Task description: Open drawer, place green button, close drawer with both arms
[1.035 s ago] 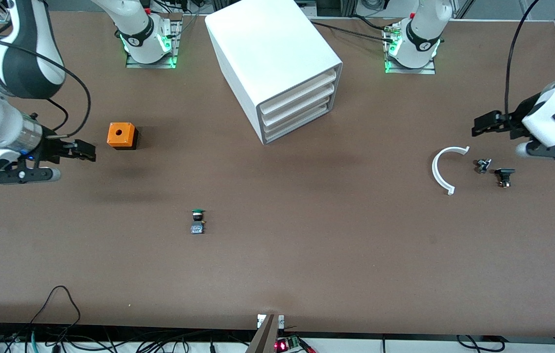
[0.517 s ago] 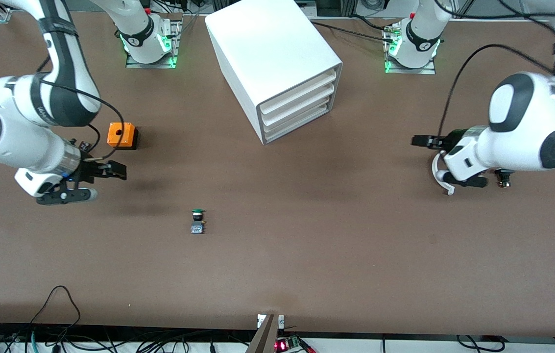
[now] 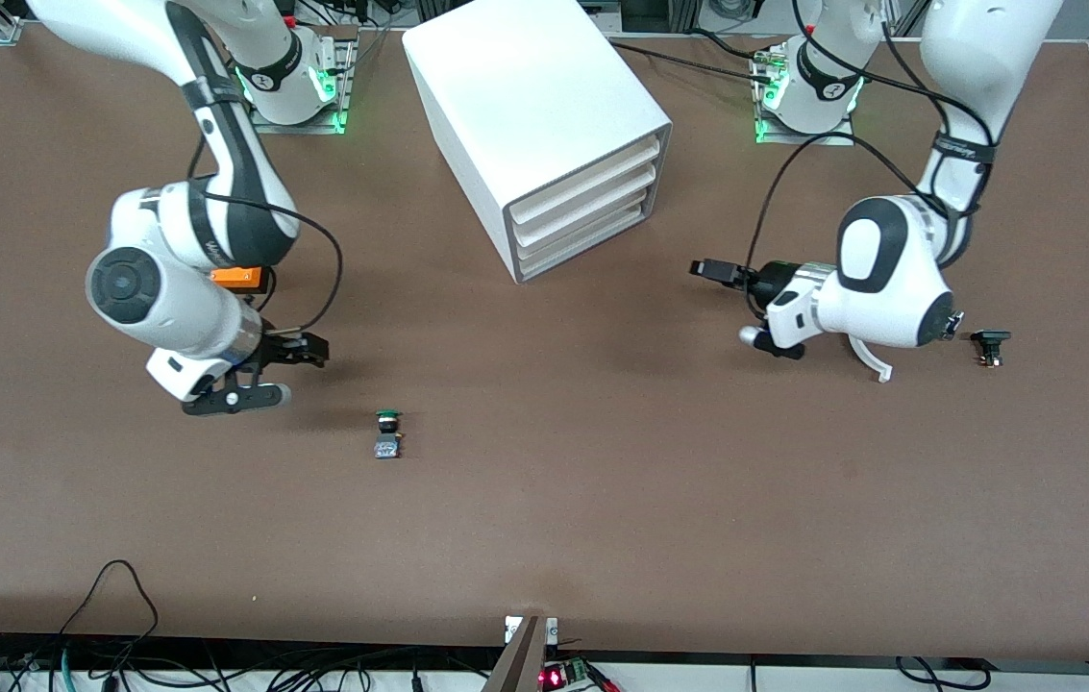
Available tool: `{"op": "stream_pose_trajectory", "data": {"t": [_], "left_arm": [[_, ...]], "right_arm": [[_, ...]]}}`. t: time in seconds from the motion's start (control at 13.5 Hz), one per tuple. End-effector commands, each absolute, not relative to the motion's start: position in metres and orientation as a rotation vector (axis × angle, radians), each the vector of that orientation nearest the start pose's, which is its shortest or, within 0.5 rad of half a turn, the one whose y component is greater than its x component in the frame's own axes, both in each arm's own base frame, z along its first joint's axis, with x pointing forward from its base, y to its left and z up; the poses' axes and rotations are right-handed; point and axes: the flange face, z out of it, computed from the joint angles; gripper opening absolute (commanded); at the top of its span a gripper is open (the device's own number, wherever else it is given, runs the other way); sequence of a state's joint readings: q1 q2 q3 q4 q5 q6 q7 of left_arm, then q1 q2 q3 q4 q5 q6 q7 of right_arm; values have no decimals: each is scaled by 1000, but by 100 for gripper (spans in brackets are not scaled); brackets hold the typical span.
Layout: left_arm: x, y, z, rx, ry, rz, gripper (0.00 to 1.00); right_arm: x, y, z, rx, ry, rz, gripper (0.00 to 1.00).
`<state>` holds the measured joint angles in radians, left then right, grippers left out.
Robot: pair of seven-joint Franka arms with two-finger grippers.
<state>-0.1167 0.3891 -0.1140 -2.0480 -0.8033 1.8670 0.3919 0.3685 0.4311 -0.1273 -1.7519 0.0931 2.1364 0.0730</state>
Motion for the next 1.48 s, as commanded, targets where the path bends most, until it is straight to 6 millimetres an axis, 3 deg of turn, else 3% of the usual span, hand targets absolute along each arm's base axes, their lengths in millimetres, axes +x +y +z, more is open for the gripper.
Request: {"op": "stream_pose_trajectory", "data": {"t": [0.0,0.3,0.44,0.67,0.96,1.03,1.11,1.33,1.4], "left_arm": [[488,-194,214,2198,-267,-494,100],[444,-236,175,2136,-255,-510,98],[429,-253,161,2103,-212,-543,94],[413,-280,154,2095,-217,-563,83],[396,-295,144,2092,-227,-604,29],[393,-294,140,2090,-234,-607,9],[393,-294,140,2086,-251,-597,0],[404,-285,141,2107,-258,-562,0],[428,-260,142,2155,-211,-488,0]], "right_arm": [[640,176,306,-3133,-223,24,100],[651,216,280,-3106,-317,-14,100],[658,224,274,-3102,-327,-22,100],[670,232,248,-3099,-313,-32,100],[687,237,230,-3079,-310,-155,100],[688,238,226,-3079,-310,-153,100],[689,237,224,-3080,-305,-153,100],[694,240,216,-3057,-269,-156,100],[697,241,211,-3029,-217,-151,100]]}}
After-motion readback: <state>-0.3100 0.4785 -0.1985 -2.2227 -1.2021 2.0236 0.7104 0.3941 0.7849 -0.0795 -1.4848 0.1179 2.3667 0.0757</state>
